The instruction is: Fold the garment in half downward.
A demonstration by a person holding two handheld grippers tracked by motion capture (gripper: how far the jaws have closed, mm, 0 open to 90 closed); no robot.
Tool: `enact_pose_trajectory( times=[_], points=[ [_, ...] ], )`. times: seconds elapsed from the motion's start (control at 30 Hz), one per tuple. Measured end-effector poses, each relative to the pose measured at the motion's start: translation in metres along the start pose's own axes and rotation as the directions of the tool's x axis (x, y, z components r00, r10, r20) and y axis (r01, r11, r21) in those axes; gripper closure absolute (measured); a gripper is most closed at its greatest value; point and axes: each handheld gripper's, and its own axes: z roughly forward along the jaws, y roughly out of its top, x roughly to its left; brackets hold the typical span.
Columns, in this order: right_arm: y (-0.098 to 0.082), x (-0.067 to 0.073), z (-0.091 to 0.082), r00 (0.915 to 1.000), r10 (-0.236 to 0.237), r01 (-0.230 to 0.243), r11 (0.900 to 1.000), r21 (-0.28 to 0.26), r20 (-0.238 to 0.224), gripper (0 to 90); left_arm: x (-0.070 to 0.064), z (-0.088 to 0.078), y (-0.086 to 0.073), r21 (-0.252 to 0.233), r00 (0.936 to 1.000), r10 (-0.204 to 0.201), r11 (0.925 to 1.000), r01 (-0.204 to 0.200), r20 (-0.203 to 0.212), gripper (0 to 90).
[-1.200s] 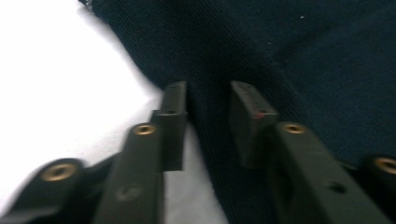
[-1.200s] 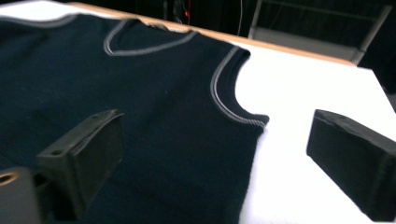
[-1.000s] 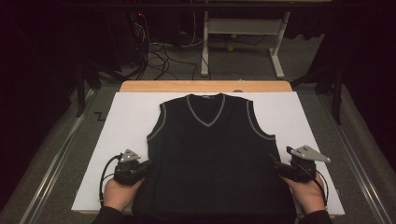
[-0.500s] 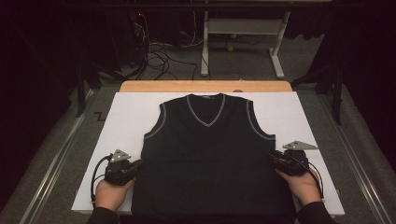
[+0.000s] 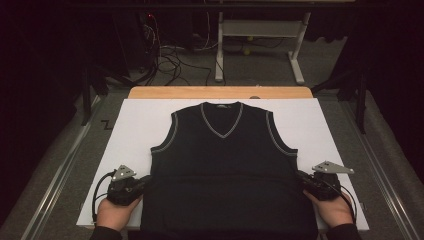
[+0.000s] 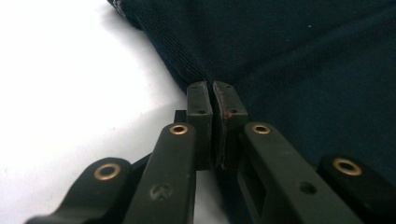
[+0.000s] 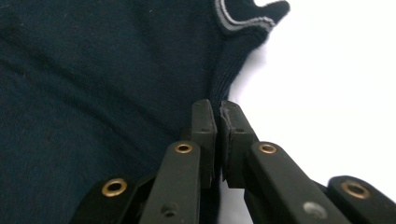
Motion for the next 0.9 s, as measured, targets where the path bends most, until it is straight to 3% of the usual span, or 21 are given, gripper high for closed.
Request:
enact_pose_trajectory(
  times=[0.2, 0.3, 0.5, 0.9],
  points=[
    [-0.010, 0.000, -0.012, 0.9999, -0.007, 0.007, 1.000, -0.008, -0.011, 86.8, 0.000, -0.011, -0.009, -0.008, 0.9996, -0.009, 0.9999, 0.009, 0.028, 82.2],
    [-0.015, 0.004, -0.022, 0.9996, -0.020, 0.020, 1.000, -0.016, -0.018, 86.8, -0.004, -0.020, -0.016, -0.011, 0.9992, 0.007, 0.9999, -0.006, 0.041, 82.1],
    [-0.025, 0.007, -0.036, 0.9989, -0.035, 0.034, 0.999, -0.030, -0.032, 86.8, -0.010, -0.032, -0.028, -0.004, 0.9986, 0.030, 0.9995, -0.030, 0.044, 82.1],
    [-0.042, 0.013, -0.055, 0.9969, -0.052, 0.050, 0.998, -0.036, -0.059, 86.8, -0.017, -0.047, -0.045, -0.002, 0.9974, 0.038, 0.9993, -0.038, 0.061, 82.1]
  ],
)
